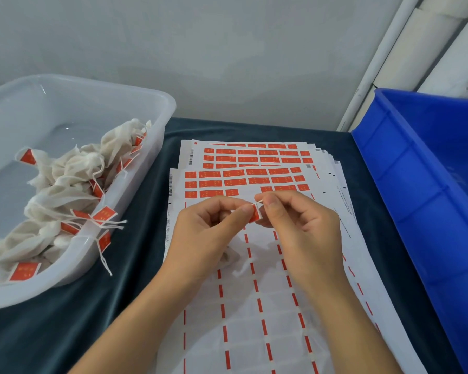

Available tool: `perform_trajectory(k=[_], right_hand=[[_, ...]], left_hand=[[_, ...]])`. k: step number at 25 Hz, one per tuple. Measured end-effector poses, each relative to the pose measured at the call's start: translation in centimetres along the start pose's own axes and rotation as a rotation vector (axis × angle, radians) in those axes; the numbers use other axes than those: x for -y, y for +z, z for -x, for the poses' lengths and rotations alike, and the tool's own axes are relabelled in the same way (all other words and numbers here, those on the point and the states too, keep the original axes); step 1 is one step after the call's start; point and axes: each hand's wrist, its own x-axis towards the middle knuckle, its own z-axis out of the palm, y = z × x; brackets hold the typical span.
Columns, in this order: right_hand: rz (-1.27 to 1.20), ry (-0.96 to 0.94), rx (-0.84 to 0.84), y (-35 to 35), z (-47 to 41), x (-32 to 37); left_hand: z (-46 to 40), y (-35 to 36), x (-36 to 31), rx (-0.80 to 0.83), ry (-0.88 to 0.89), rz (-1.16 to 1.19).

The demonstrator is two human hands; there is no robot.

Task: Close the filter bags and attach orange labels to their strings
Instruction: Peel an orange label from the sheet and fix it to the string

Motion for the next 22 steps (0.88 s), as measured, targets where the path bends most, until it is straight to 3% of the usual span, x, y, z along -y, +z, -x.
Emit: perform_trajectory(k=[14, 22], right_hand=[[-0.002, 0.012, 0.013, 0.02, -0.07, -0.16], [-0.036, 0.006, 0.169, -0.10, -0.03, -0.39]], left_hand=[[-0.11, -0.09, 0.22, -0.011, 0.017, 0.000], [-0.26, -0.14, 0.18, -0.024, 0.015, 0.002]])
